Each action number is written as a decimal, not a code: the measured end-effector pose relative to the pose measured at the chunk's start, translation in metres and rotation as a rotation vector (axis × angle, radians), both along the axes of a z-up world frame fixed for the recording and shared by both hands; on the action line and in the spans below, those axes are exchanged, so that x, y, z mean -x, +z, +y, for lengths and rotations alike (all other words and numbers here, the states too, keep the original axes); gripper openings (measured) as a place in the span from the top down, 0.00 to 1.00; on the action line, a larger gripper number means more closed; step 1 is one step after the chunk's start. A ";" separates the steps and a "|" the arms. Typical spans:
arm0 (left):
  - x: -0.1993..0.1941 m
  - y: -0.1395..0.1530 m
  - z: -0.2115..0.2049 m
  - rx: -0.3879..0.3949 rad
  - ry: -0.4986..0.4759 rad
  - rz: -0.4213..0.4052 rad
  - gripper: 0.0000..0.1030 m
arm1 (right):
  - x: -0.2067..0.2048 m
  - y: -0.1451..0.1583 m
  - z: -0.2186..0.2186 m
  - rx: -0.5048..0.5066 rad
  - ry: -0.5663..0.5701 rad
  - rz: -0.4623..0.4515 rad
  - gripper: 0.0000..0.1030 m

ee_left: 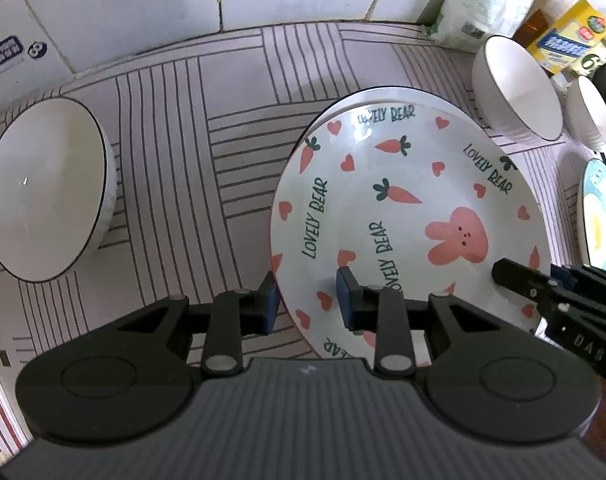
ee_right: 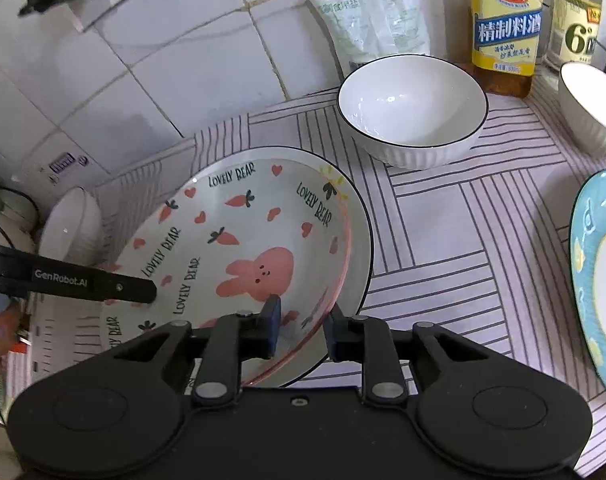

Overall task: Organize plates and bowls
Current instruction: 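Lower the pink-rabbit plate onto the white sun plate with both grippers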

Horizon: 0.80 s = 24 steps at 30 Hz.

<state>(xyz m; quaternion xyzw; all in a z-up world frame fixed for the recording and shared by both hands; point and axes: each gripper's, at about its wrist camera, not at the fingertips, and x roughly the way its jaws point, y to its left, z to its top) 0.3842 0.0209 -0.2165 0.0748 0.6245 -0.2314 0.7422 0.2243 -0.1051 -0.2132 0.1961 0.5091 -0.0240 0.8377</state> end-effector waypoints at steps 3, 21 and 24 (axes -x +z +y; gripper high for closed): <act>-0.001 -0.005 0.000 -0.008 0.016 0.014 0.72 | -0.006 0.001 0.009 0.053 0.010 0.037 0.66; 0.028 0.016 -0.004 -0.019 0.018 -0.014 0.74 | 0.006 0.021 0.053 0.365 0.096 -0.004 0.54; 0.042 0.035 -0.001 -0.019 0.000 -0.047 0.74 | 0.029 0.041 0.035 0.297 0.054 -0.075 0.54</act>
